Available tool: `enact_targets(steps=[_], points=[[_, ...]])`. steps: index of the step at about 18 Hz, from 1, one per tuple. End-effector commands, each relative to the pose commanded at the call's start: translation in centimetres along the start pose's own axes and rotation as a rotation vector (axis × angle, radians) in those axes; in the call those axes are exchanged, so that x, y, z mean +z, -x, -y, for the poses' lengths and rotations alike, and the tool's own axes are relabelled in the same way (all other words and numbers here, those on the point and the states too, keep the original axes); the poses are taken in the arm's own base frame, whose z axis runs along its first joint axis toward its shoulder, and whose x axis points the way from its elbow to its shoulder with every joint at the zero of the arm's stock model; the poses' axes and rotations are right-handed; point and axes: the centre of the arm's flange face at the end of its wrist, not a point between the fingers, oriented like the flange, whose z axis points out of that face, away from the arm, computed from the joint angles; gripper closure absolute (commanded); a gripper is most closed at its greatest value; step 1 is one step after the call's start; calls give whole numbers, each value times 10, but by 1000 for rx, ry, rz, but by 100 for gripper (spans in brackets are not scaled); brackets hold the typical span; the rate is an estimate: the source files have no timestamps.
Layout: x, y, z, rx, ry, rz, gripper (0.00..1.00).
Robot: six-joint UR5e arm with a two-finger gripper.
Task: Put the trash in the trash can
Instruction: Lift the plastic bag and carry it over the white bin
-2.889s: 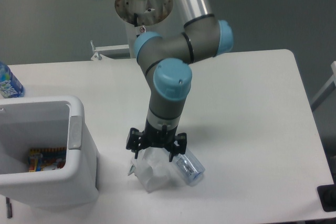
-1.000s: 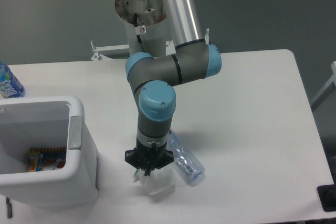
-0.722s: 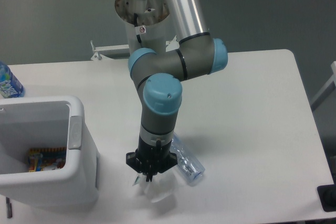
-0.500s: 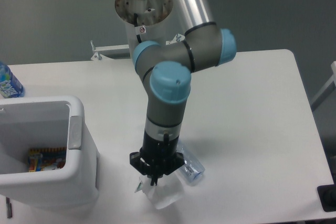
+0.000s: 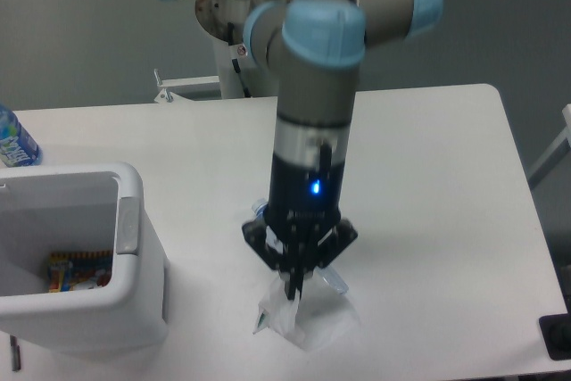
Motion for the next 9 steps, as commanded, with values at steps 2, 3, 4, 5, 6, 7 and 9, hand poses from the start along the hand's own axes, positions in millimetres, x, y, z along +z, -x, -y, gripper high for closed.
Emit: enact_targets(steps=[2, 3, 4, 5, 6, 7, 9], points=[[-16, -16, 0, -20, -17, -25, 100], [-20, -32, -4, -14, -17, -39, 100], [-20, -55, -10, 2, -10, -62, 100], [-20, -74, -17, 21, 1, -79, 100], [-22, -88, -23, 34, 8, -92, 100], [-23, -100, -30, 45, 17, -106, 100], [-20, -129, -44, 69, 39, -136, 100]])
